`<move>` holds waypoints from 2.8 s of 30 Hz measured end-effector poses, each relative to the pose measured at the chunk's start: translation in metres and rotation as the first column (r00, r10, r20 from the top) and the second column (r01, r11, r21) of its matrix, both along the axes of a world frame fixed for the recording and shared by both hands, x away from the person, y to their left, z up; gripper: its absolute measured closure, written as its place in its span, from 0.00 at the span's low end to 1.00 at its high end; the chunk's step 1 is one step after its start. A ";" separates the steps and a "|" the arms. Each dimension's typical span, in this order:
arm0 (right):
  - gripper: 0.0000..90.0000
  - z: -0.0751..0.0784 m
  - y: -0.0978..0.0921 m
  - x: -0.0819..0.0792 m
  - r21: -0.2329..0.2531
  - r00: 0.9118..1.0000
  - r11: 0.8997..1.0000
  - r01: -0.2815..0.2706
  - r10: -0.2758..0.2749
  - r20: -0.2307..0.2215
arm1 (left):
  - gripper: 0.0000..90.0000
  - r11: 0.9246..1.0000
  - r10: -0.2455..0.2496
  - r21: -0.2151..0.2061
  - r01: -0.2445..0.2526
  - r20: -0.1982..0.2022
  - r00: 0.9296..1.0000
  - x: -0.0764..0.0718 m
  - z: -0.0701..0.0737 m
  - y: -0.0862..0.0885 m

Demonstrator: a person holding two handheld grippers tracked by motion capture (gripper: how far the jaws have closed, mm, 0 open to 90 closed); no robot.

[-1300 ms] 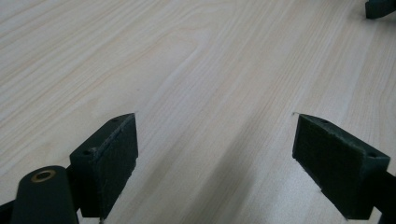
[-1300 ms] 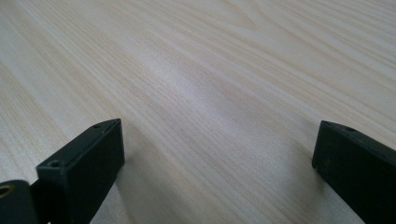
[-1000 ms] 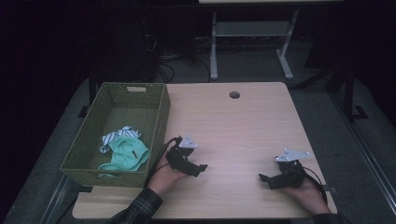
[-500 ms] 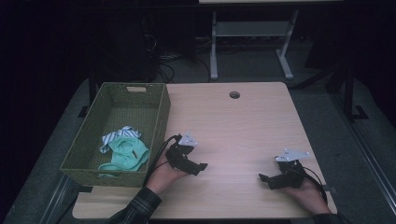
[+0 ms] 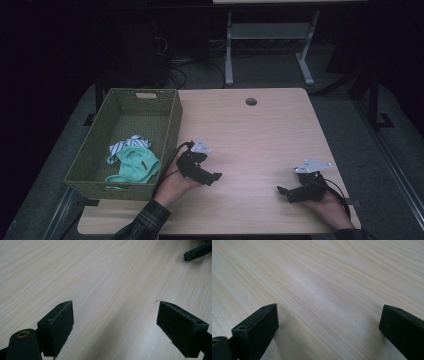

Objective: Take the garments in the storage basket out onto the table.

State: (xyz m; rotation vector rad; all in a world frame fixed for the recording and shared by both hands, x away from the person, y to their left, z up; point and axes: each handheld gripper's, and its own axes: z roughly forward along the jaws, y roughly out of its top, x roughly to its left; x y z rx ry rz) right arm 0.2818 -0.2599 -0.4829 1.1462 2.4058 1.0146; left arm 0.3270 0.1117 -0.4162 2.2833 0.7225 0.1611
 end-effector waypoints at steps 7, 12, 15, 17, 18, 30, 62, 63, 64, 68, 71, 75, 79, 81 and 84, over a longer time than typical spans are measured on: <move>0.02 0.000 0.000 0.000 -0.001 1.000 1.000 0.000 0.000 0.002 | 0.15 1.000 -0.010 0.001 0.009 0.008 1.000 0.001 0.009 0.000; 0.02 0.000 0.000 0.000 0.000 1.000 1.000 -0.001 0.001 0.002 | 0.15 1.000 -0.021 -0.001 0.021 0.009 1.000 0.001 0.017 0.000; 0.02 0.000 0.000 0.000 0.000 1.000 1.000 -0.004 0.004 0.005 | 0.15 1.000 -0.030 -0.007 0.030 0.010 1.000 0.001 0.020 0.000; 0.02 0.000 0.000 0.000 -0.001 1.000 1.000 -0.003 0.003 0.004 | 0.15 0.999 -0.038 -0.006 0.039 0.017 0.999 0.002 0.022 0.000; 0.02 0.000 0.000 0.000 -0.001 1.000 1.000 -0.003 0.003 0.005 | 0.15 0.999 -0.038 -0.006 0.039 0.017 0.999 0.002 0.022 0.000; 0.02 0.000 0.000 0.000 -0.001 1.000 1.000 -0.001 0.001 0.004 | 0.15 0.999 -0.046 -0.006 0.046 0.025 0.999 0.008 0.038 0.008; 0.02 0.000 0.000 0.001 0.002 1.000 1.000 0.020 -0.020 0.002 | 0.15 0.999 -0.017 -0.038 0.020 0.066 0.998 0.020 0.073 0.053; 0.02 0.000 0.000 0.001 0.002 1.000 1.000 0.020 -0.020 0.002 | 0.15 0.999 -0.009 -0.042 0.012 0.061 0.998 0.020 0.073 0.055; 0.02 0.000 0.000 0.001 0.001 1.000 1.000 0.020 -0.020 0.001 | 0.15 0.999 -0.009 -0.042 0.012 0.061 0.998 0.020 0.073 0.055; 0.02 0.000 0.000 0.001 0.001 1.000 1.000 0.020 -0.020 0.002 | 0.16 0.999 0.001 -0.046 0.002 0.058 0.998 0.021 0.075 0.061; 0.02 0.000 0.000 0.001 0.002 1.000 1.000 0.020 -0.020 0.001 | 0.16 0.999 0.009 -0.052 -0.006 0.060 0.998 0.021 0.078 0.066; 0.02 0.000 0.000 0.001 0.001 1.000 1.000 0.020 -0.020 0.002 | 0.16 0.999 0.015 -0.052 -0.011 0.071 0.997 0.021 0.082 0.073; 0.02 0.000 0.000 0.001 0.001 1.000 1.000 0.019 -0.019 0.002 | 0.16 0.998 0.032 -0.059 -0.027 0.075 0.997 0.022 0.084 0.082; 0.02 0.000 0.000 0.001 0.001 1.000 1.000 0.020 -0.020 0.002 | 0.16 0.997 0.043 -0.064 -0.039 0.066 0.997 0.022 0.084 0.085; 0.02 0.000 0.000 0.001 0.001 1.000 1.000 0.019 -0.019 0.002 | 0.16 0.997 0.051 -0.064 -0.046 0.070 0.996 0.022 0.085 0.090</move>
